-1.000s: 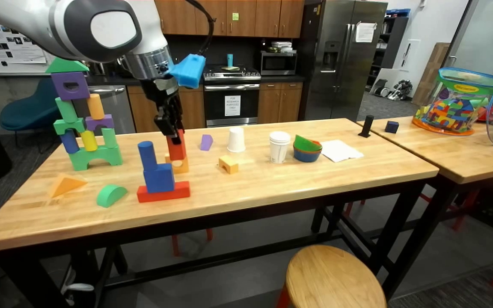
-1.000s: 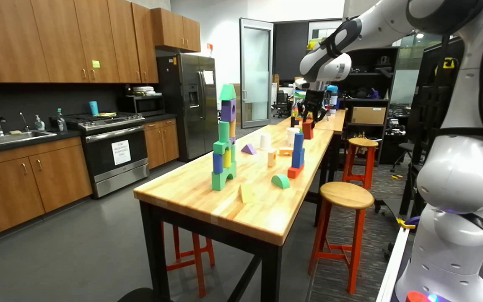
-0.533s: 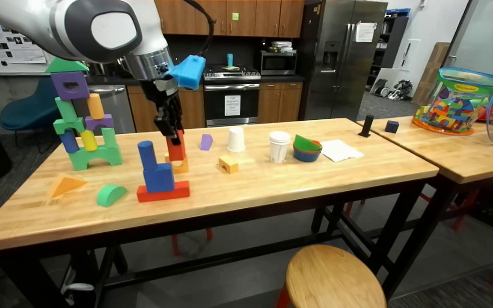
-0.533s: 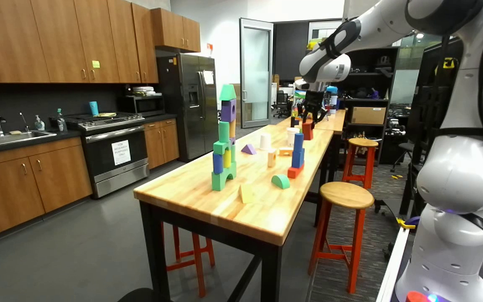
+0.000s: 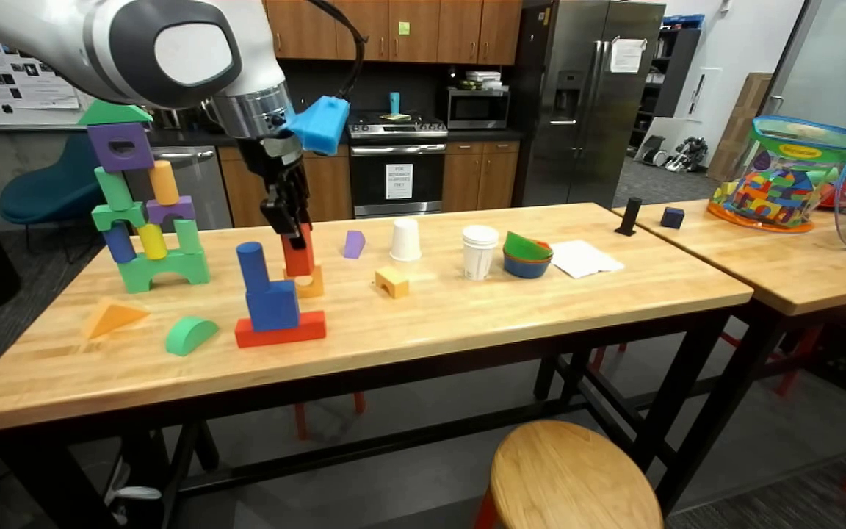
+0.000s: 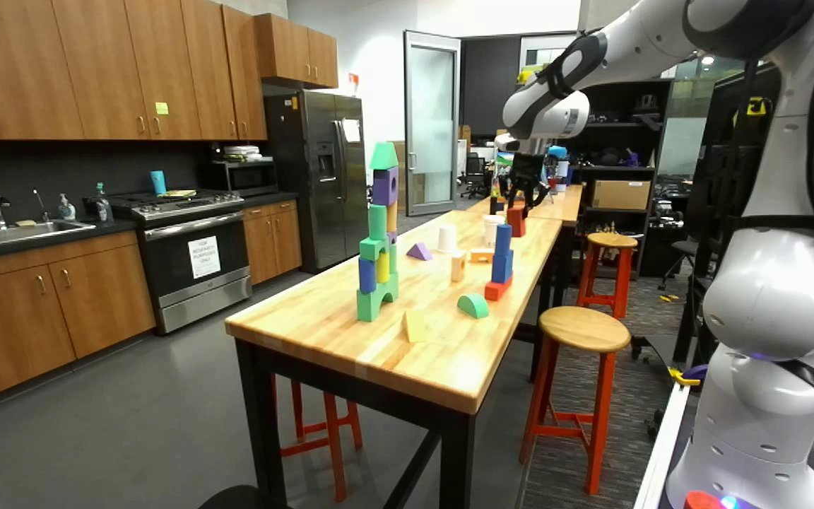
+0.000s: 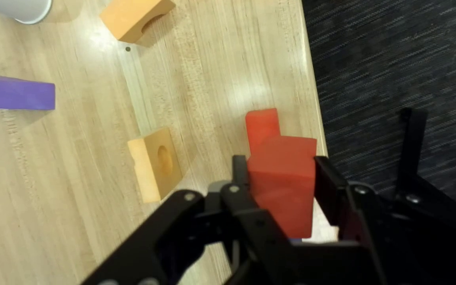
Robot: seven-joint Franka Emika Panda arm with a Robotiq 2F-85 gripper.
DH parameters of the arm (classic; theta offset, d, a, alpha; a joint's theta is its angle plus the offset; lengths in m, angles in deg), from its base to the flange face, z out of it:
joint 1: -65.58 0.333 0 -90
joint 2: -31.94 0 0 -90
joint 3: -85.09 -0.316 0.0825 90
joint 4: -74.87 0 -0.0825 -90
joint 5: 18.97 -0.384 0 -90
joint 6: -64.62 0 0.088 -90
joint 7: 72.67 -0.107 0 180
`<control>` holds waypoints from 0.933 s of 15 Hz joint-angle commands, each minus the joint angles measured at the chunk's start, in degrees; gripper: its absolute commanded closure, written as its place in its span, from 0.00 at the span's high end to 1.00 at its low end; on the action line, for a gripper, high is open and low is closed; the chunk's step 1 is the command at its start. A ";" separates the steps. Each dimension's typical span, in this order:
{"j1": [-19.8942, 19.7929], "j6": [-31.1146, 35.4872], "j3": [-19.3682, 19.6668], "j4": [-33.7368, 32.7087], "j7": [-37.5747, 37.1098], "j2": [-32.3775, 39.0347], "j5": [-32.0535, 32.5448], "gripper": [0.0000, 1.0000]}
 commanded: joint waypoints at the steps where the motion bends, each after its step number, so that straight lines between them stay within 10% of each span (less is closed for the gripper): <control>1: 0.38 -0.19 -0.38 0.85 -0.16 -1.00 -0.13 0.19; 14: 1.10 -0.06 -0.86 2.28 -0.13 -1.44 0.07 0.19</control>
